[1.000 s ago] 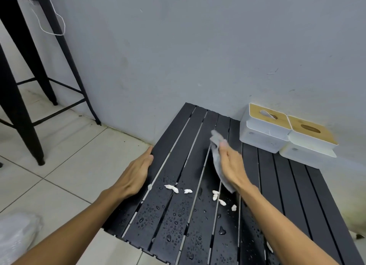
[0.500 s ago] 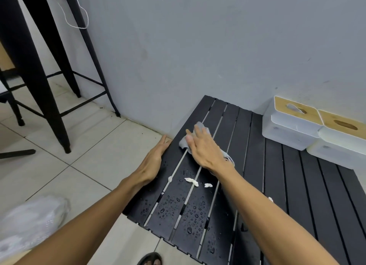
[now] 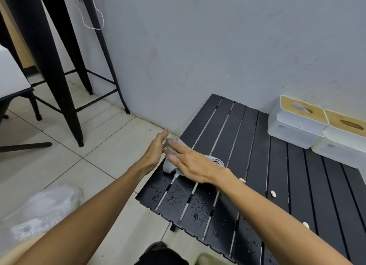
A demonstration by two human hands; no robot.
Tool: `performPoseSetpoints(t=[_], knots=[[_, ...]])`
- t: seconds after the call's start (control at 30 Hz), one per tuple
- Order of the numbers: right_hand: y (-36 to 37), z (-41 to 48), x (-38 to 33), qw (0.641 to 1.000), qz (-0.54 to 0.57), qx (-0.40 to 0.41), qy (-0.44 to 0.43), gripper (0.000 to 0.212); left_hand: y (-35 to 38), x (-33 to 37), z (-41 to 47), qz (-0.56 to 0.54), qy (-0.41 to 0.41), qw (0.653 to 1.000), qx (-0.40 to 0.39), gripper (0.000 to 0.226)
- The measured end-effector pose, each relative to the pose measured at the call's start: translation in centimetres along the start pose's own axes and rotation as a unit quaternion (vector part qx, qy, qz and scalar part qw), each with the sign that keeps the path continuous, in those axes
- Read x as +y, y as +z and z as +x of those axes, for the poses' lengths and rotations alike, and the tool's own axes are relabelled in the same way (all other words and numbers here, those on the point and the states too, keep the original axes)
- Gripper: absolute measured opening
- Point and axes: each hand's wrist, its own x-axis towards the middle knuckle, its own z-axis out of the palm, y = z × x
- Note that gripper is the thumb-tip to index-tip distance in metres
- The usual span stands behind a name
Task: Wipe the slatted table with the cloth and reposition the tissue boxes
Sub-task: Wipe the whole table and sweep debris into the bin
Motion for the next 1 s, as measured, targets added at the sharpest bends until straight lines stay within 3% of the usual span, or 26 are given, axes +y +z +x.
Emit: performPoseSetpoints(t=[0.13, 0.27, 0.63, 0.7, 0.77, 0.87, 0.93, 1.0], knots=[[0.1, -1.0, -1.4, 0.998, 0.015, -0.021, -0.062, 0.053, -1.2, -0.2, -0.1, 0.017, -0.014, 1.0, 0.01, 0.072], [0.2, -2.3, -2.1, 0.992, 0.013, -0.03, -0.118, 0.048, -1.7, -0.5, 0.0, 0.017, -0.011, 1.0, 0.005, 0.053], [-0.7, -8.0, -1.2, 0.972, -0.025, -0.029, -0.234, 0.041, -1.3, -1.2, -0.1, 0.07, -0.011, 0.997, -0.042, 0.053], [-1.0, -8.8, -0.5, 0.983, 0.028, 0.03, -0.176, 0.04, -1.0, -1.0, -0.1, 0.071, -0.013, 0.996, -0.053, 0.053], [-1.7, -8.8, -0.4, 0.978, 0.114, 0.16, -0.077, 0.038, -0.6, -0.9, -0.2, 0.066, -0.011, 0.996, -0.064, 0.053], [-3.3, -6.9, -0.6, 0.921, 0.206, 0.32, 0.08, 0.053, 0.0, -0.8, -0.4, 0.074, 0.001, 0.995, -0.073, 0.053], [-4.6, -4.9, -0.2, 0.884, 0.232, 0.368, 0.169, 0.059, 0.2, -0.6, -0.8, 0.099, 0.016, 0.992, -0.079, 0.052], [-5.8, -3.3, 0.8, 0.864, 0.215, 0.407, 0.205, 0.057, 0.3, -0.8, -1.2, 0.144, 0.037, 0.985, -0.086, 0.044]])
